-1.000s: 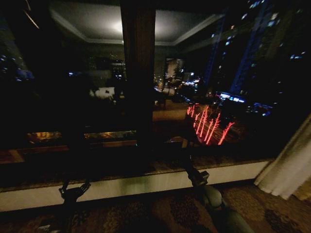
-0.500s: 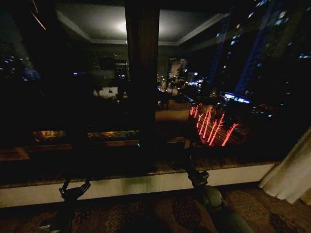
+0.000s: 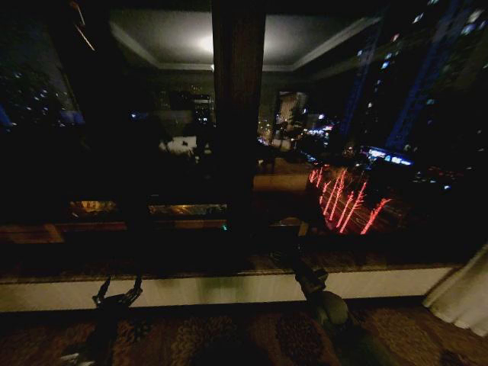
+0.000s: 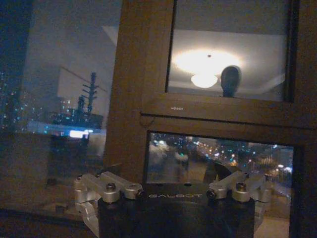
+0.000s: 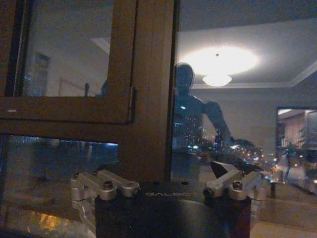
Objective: Open the curtains by pulling them apart, changing their state from closed to fully open.
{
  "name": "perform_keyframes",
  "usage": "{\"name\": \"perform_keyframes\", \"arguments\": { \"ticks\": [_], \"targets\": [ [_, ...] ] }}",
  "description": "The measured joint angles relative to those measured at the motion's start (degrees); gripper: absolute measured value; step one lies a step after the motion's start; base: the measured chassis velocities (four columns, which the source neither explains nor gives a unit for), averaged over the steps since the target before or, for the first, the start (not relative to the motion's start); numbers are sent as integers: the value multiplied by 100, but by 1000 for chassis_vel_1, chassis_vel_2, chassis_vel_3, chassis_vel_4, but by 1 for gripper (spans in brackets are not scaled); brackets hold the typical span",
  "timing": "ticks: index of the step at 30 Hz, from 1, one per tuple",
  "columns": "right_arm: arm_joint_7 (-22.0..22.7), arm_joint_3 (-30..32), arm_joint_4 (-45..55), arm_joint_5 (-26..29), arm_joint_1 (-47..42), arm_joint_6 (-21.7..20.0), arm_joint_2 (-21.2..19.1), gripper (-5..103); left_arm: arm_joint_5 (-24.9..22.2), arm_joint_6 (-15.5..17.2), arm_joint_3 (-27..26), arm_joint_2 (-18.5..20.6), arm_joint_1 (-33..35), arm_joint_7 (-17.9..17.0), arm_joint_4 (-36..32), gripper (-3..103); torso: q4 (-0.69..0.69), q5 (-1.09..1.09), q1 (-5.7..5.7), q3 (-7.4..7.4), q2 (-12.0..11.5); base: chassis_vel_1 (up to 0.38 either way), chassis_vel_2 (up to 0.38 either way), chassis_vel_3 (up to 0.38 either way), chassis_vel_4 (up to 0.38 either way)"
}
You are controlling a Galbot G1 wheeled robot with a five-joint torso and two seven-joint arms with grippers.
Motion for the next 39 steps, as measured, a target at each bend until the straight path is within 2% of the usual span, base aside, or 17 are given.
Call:
{"name": "perform_keyframes", "arguments": {
  "ticks": [14, 39],
  "targets": [
    [0, 0, 0, 0, 0, 0, 0, 100, 0, 0, 0, 0, -1, 0, 0, 100, 0, 0, 1, 0, 0, 127, -129, -140, 144],
    [0, 0, 1, 0, 0, 0, 0, 100, 0, 0, -1, 0, 0, 0, -1, 100, 0, 1, -2, 0, 2, 334, -332, -334, 334]
  ]
}}
